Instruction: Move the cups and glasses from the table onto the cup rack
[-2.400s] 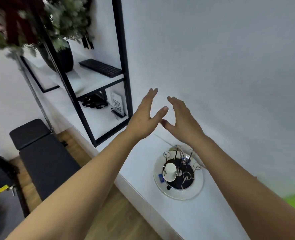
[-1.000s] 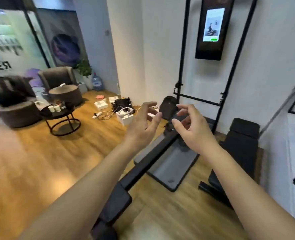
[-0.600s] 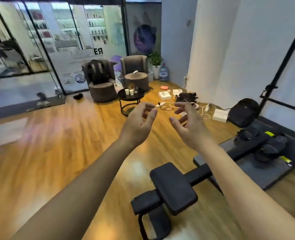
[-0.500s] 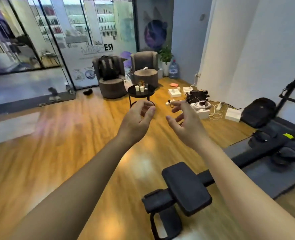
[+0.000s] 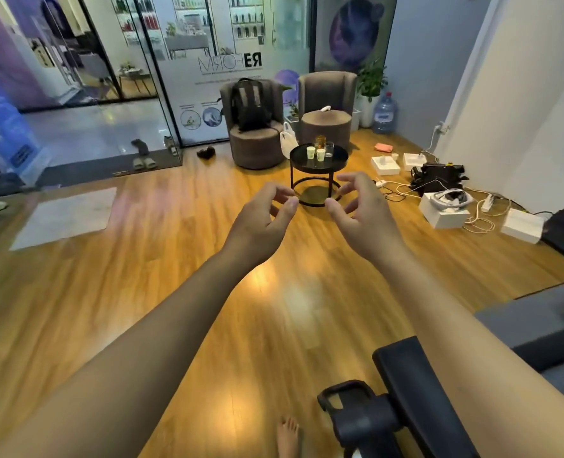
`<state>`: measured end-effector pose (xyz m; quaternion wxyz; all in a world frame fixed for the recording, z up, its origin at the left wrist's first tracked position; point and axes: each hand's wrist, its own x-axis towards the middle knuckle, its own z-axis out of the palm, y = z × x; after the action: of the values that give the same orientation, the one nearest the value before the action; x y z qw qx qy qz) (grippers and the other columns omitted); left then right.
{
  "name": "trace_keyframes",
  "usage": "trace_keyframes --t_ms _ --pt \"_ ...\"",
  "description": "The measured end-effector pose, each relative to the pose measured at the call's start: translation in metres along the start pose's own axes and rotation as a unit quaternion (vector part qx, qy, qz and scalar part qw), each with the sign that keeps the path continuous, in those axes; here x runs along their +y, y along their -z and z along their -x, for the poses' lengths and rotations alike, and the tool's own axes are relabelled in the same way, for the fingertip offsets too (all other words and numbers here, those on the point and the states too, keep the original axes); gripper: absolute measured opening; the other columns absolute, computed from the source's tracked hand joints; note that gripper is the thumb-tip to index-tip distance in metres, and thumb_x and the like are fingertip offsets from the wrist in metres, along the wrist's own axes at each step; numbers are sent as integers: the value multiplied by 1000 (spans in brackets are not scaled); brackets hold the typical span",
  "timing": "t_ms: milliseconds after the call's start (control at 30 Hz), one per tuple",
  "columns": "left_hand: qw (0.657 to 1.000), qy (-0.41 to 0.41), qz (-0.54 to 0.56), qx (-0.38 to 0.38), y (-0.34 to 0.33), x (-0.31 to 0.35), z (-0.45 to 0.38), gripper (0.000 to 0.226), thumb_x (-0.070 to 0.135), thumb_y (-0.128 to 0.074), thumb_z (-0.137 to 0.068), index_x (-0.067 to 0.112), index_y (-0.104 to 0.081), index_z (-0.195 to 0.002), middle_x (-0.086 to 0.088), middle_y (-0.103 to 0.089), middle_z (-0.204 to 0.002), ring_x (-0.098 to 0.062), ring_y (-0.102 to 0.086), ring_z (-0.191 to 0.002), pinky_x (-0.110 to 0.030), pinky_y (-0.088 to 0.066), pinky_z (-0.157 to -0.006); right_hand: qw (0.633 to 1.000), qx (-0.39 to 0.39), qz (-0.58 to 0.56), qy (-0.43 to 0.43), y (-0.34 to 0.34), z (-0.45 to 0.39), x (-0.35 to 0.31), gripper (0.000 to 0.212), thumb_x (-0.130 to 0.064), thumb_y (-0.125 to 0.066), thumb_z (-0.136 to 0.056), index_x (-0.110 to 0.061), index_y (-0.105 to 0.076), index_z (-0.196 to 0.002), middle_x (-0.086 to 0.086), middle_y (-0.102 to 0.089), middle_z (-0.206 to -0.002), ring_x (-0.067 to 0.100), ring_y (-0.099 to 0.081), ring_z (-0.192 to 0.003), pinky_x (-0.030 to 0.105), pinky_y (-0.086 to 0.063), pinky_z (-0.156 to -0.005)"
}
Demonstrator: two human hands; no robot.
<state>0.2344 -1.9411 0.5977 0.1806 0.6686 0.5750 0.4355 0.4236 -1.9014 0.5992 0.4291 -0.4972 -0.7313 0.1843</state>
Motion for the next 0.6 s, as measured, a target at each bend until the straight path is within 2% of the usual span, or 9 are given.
trace_keyframes --t_ms 133,267,600 --pt "1000 2 -8 -12 -1 -43 -78 29 42 -48 -105 25 -52 -127 10 -59 -115 -3 -57 -98 -22 -49 -76 1000 -1 2 -5 -43 -72 20 46 -36 -63 -96 -23 -47 -137 -3 -56 -116 8 -60 -84 15 -48 -63" --pt "999 9 -9 -37 -5 -78 -174 33 44 -49 -104 26 -50 -132 8 -58 -120 -5 -57 -99 -25 -51 -77 999 -3 3 -32 -71 -157 41 48 -37 -63 -95 -25 -46 -138 -5 -55 -117 10 -61 -86 23 -56 -68" --pt "999 7 6 -37 -19 -163 -373 27 33 -51 -105 29 -50 -132 16 -57 -110 -6 -58 -96 -28 -53 -76 998 -27 7 -57 -138 -342 98 48 -38 -63 -95 -27 -45 -138 -5 -54 -119 11 -61 -89 27 -57 -72"
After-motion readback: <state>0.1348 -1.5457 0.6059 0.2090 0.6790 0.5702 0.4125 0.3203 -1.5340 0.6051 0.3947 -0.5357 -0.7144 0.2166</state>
